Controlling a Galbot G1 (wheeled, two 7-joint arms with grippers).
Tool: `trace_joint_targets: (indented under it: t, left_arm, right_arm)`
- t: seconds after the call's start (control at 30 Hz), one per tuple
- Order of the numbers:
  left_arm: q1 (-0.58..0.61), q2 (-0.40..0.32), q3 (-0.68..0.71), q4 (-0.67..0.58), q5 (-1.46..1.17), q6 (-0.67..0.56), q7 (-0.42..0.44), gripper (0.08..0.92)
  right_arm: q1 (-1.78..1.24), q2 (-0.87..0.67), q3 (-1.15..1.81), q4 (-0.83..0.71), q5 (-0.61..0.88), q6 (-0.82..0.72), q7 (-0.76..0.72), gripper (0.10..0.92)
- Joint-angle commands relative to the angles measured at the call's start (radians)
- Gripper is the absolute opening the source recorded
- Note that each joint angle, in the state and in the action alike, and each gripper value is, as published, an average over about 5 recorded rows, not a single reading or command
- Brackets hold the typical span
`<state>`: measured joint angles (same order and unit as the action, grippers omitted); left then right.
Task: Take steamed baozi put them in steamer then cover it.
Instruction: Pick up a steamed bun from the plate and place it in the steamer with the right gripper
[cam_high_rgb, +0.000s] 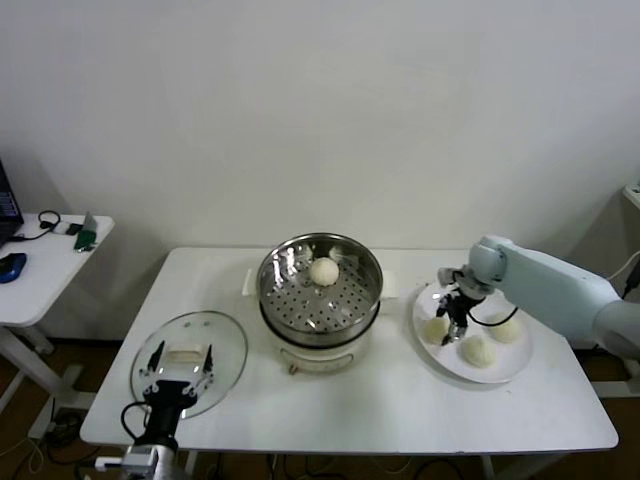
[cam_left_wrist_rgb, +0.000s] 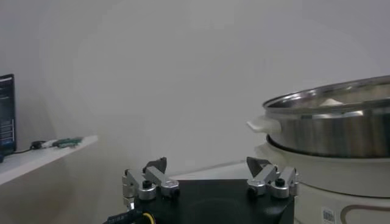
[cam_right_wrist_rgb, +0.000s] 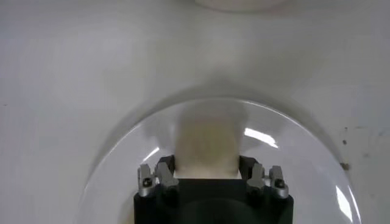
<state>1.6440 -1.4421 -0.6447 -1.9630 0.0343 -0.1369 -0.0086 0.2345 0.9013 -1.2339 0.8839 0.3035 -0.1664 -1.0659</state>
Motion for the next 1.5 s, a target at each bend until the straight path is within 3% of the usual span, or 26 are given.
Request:
trace_joint_targets:
  t: [0.03,0.33,0.57,0.97,1.5]
  left_arm:
    - [0.001,0.0,0.002,-0.003,-0.001,-0.001,0.0,0.823]
    - [-0.003,-0.003,0.027,-0.016,0.004,0.0,0.004,0.823]
    - [-0.006,0.002,0.046,-0.041,0.011,0.003,0.008,0.823]
    - [0.018,0.016,0.058,-0.07,0.007,-0.008,0.007,0.823]
    - [0.027,0.022,0.048,-0.075,0.006,-0.014,0.005,0.823]
  right_arm:
    - [0.222,-0.012,-0.158,0.033,0.216,-0.021,0.006,0.676]
    - [0.603,0.049,-0.406,0.129,0.547,-0.053,0.037,0.68]
    - [0.743,0.165,-0.497,0.225,0.714,-0.088,0.07,0.687]
    - [0.656,0.391,-0.466,0.265,0.784,-0.138,0.169,0.687]
    - [0.438,0.592,-0.473,0.076,0.735,-0.141,0.197,0.687]
